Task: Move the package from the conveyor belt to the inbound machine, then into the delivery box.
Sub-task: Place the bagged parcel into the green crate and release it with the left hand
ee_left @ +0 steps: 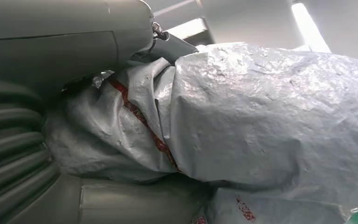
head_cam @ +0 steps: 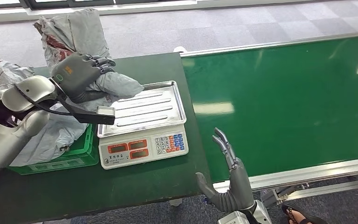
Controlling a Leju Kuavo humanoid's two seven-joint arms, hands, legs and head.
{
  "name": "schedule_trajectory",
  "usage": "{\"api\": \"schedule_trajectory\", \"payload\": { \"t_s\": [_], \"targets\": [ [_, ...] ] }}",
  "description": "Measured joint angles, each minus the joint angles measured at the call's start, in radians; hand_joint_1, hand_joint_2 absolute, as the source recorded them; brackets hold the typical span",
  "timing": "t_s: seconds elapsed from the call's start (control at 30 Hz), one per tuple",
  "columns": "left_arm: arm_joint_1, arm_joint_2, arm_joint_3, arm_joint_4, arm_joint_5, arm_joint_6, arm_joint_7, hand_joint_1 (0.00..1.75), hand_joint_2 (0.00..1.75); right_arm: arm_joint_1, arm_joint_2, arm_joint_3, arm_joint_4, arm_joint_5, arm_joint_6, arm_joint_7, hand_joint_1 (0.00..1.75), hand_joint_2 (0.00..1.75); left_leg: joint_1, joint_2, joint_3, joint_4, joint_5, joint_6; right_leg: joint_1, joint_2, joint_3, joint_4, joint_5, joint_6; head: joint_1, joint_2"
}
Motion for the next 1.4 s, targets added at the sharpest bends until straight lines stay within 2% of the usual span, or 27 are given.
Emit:
{"api": "schedule_trajectory", "payload": {
  "t_s": [0.17,0.4,0.63,0.87,1.23,1.3,1.37,1.4],
  "targets": [
    [-0.043,0.015,0.011,0.191,-0.072,0.024,0.009,1.75,1.75,0.0,-0.001,0.0,0.0,0.005,0.005,0.015,0.0,1.75,0.0,0.001,0.001,0.0,0.001,-0.001,0.0,0.001,-0.001,0.0,0.001,-0.001,0.0,0.0],
    [-0.089,0.031,0.031,0.491,-0.082,0.017,0.022,1.75,1.75,0.007,-0.001,0.0,-0.005,0.007,0.011,0.018,0.0,1.75,0.0,0.003,0.0,0.0,0.001,-0.002,0.0,0.003,-0.002,0.001,0.001,-0.001,0.0,0.0],
    [-0.085,0.051,0.065,0.749,-0.061,0.036,0.015,1.75,1.75,0.007,-0.001,-0.006,-0.018,0.015,0.036,0.03,0.0,1.75,0.001,0.003,-0.001,0.0,0.001,-0.002,0.001,0.003,-0.002,0.001,0.001,-0.001,0.0,0.0],
    [-0.077,0.054,0.077,0.834,-0.058,0.038,0.015,1.75,1.75,0.007,-0.001,-0.008,-0.019,0.016,0.04,0.03,0.0,1.75,0.0,0.002,-0.001,0.0,0.001,-0.002,0.0,0.002,-0.002,0.001,0.001,-0.001,0.0,0.0],
    [-0.062,0.054,0.087,0.867,-0.047,0.036,0.02,1.75,1.75,0.006,-0.001,-0.009,-0.019,0.021,0.049,0.03,0.0,1.75,0.001,0.002,-0.001,0.0,0.001,-0.002,0.0,0.002,-0.002,0.001,0.001,-0.001,0.0,0.0],
    [-0.045,0.054,0.098,0.872,-0.043,0.042,0.021,0.9,1.75,0.006,-0.001,-0.009,-0.019,0.025,0.056,0.031,0.0,1.75,0.001,0.003,-0.001,0.0,0.001,-0.002,0.0,0.003,-0.002,0.001,0.001,-0.001,0.0,0.0],
    [-0.028,0.054,0.106,0.876,-0.043,0.049,0.021,0.03,0.87,0.006,-0.001,-0.009,-0.019,0.028,0.062,0.032,0.0,1.75,0.001,0.003,-0.001,0.0,0.001,-0.002,0.0,0.003,-0.002,0.001,0.001,-0.001,0.0,0.0],
    [-0.021,0.054,0.11,0.878,-0.044,0.053,0.021,0.0,0.44,0.006,0.0,-0.009,-0.019,0.03,0.064,0.033,0.0,1.75,0.001,0.003,-0.001,0.0,0.001,-0.002,0.0,0.003,-0.002,0.001,0.001,-0.001,0.0,0.0]
  ]
}}
